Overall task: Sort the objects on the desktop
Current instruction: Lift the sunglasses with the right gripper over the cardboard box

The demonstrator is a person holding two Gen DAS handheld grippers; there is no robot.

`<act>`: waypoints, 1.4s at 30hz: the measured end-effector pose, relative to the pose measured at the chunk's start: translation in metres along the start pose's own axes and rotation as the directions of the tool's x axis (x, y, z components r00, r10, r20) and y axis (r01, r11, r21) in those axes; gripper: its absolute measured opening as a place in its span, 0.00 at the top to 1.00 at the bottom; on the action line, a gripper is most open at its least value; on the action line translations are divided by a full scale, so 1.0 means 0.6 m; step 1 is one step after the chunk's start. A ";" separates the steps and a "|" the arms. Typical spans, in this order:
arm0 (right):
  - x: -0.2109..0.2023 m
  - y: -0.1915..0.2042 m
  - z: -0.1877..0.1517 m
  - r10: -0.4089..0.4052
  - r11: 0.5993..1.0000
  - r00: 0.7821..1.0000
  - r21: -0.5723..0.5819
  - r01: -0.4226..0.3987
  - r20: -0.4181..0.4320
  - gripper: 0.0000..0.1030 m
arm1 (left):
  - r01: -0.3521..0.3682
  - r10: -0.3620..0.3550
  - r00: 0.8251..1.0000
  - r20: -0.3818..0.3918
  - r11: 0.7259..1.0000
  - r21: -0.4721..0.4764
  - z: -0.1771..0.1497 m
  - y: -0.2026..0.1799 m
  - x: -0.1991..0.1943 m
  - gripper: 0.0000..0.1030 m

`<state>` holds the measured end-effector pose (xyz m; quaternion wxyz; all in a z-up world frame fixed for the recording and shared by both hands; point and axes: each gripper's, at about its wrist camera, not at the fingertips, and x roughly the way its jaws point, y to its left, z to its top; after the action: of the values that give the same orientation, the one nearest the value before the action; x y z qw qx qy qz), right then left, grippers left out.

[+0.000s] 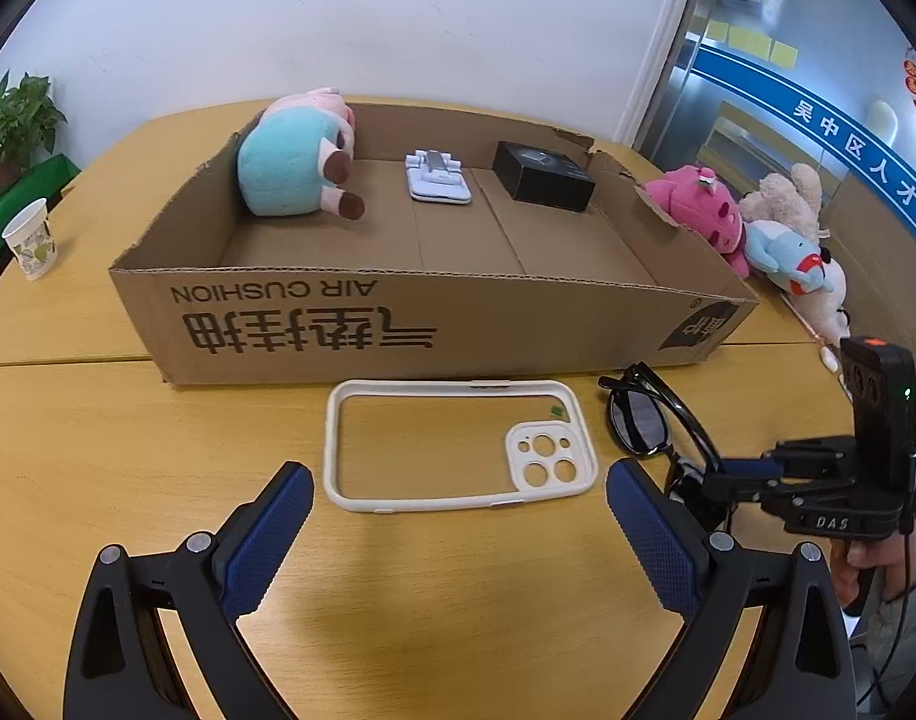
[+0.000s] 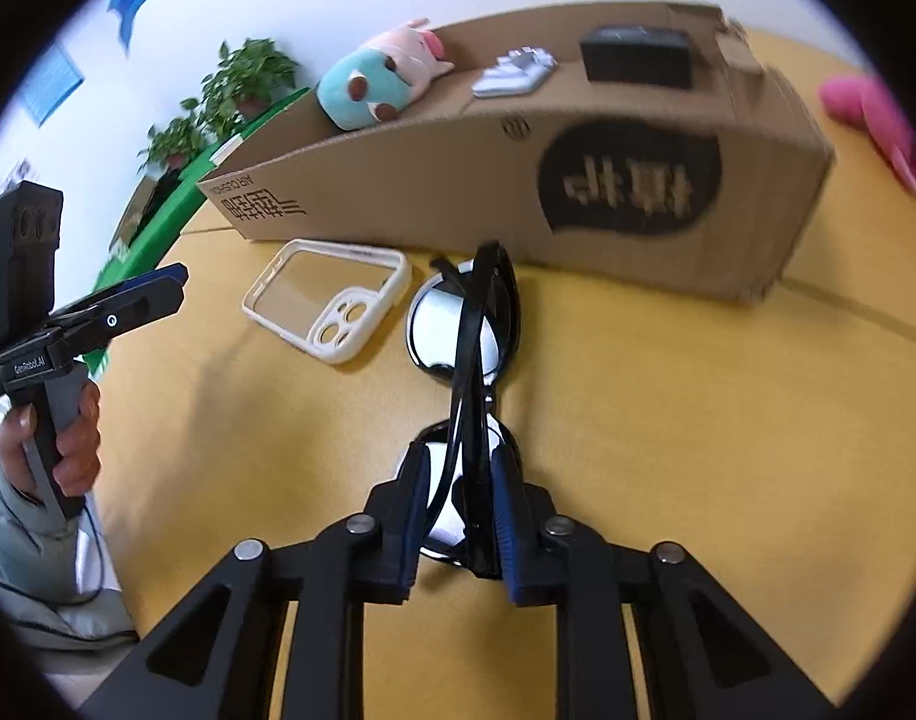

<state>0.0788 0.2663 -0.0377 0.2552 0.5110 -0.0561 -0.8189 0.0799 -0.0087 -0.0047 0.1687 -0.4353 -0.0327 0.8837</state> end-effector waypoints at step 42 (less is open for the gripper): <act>-0.005 0.060 -0.048 0.043 0.981 0.986 0.181 -0.073 0.164 0.88 | 0.437 -0.431 0.859 -0.276 0.899 -0.045 -0.002 -0.161 0.134 0.94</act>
<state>0.1178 0.2417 -0.0359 0.2248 0.4638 -0.1674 -0.8404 0.0616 0.1080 -0.0468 0.3702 -0.5353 -0.0974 0.7529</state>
